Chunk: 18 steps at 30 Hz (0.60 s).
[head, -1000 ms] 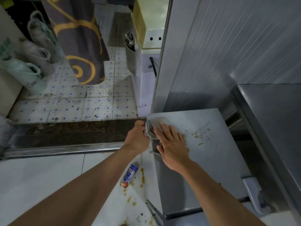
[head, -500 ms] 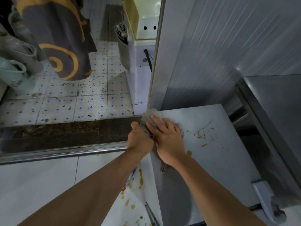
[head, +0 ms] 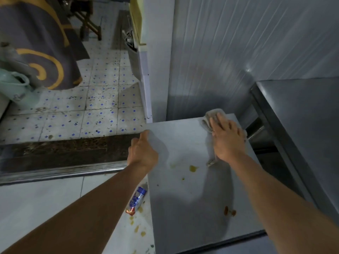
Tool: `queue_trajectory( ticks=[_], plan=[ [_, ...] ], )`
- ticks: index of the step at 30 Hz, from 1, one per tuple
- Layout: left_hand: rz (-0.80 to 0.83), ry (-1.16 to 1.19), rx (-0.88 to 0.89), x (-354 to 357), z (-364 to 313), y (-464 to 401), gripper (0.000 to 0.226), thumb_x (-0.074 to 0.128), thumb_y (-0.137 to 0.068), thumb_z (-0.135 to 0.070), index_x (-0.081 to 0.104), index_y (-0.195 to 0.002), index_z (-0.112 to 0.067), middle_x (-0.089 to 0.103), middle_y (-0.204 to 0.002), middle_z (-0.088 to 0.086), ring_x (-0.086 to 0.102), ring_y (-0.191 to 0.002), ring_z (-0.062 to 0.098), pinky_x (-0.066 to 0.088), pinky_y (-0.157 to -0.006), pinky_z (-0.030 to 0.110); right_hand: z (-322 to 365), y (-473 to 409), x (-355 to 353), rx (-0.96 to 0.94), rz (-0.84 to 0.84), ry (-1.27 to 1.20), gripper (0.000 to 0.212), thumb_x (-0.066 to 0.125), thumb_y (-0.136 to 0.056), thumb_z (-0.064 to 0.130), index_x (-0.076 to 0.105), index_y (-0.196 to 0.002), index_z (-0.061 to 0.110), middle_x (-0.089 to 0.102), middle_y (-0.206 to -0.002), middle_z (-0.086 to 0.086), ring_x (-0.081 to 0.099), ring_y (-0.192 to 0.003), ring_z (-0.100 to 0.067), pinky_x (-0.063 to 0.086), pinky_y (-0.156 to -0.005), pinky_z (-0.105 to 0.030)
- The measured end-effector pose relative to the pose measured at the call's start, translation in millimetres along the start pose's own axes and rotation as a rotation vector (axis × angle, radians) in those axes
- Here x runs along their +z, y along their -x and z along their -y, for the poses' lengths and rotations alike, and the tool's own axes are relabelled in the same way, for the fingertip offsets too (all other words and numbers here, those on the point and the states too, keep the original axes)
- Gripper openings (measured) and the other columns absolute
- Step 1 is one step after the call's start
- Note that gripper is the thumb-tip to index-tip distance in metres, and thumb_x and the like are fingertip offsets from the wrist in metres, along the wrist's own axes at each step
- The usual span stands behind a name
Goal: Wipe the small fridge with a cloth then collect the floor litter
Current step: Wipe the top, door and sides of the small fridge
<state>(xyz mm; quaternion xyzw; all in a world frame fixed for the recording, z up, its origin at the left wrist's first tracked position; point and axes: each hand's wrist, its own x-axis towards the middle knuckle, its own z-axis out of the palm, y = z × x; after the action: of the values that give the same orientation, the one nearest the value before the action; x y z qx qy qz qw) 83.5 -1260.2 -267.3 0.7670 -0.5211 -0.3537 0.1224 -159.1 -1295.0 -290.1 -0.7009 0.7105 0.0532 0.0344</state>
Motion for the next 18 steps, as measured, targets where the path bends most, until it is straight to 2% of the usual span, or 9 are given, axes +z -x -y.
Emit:
queue_trajectory(
  ticks=[5, 9, 15, 18],
  plan=[
    [-0.029, -0.033, -0.024, 5.6, -1.1, -2.5, 0.068, 0.044, -0.081, -0.003, 0.028, -0.142, -0.030, 0.037, -0.136, 0.017, 0.038, -0.125, 0.038, 0.037, -0.104, 0.046, -32.1, -13.5, -5.4, 0.135, 0.044, -0.098, 0.057, 0.037, -0.098, 0.029, 0.011, -0.149, 0.029, -0.003, -0.159, 0.006, 0.013, -0.139, -0.034, 0.023, -0.110, -0.054],
    [-0.027, -0.065, 0.000, 6.8, 2.7, -3.6, 0.065, 0.043, -0.086, -0.004, 0.024, -0.144, -0.026, 0.038, -0.135, 0.022, 0.037, -0.126, 0.039, 0.035, -0.105, 0.047, -30.1, -7.3, -7.1, 0.159, 0.042, -0.153, 0.060, 0.038, -0.098, 0.026, 0.009, -0.150, 0.027, -0.005, -0.159, 0.005, 0.010, -0.140, -0.035, 0.020, -0.113, -0.054],
    [-0.094, 0.026, 0.004, 13.9, 10.2, 17.1, 0.068, 0.043, -0.084, -0.001, 0.025, -0.145, -0.023, 0.041, -0.138, 0.018, 0.041, -0.125, 0.037, 0.037, -0.104, 0.044, -34.8, 63.4, 6.9, 0.181, -0.021, -0.078, 0.071, 0.048, -0.091, 0.025, 0.009, -0.150, 0.029, -0.004, -0.159, 0.005, 0.014, -0.139, -0.033, 0.021, -0.110, -0.055],
    [-0.127, 0.085, -0.017, 18.9, 15.2, 29.1, 0.070, 0.045, -0.082, 0.001, 0.025, -0.146, -0.022, 0.042, -0.140, 0.014, 0.041, -0.126, 0.036, 0.036, -0.103, 0.043, -33.6, 57.8, 5.1, 0.205, 0.009, -0.102, 0.072, 0.049, -0.091, 0.025, 0.009, -0.150, 0.029, -0.005, -0.159, 0.002, 0.012, -0.139, -0.036, 0.018, -0.111, -0.056]
  ],
)
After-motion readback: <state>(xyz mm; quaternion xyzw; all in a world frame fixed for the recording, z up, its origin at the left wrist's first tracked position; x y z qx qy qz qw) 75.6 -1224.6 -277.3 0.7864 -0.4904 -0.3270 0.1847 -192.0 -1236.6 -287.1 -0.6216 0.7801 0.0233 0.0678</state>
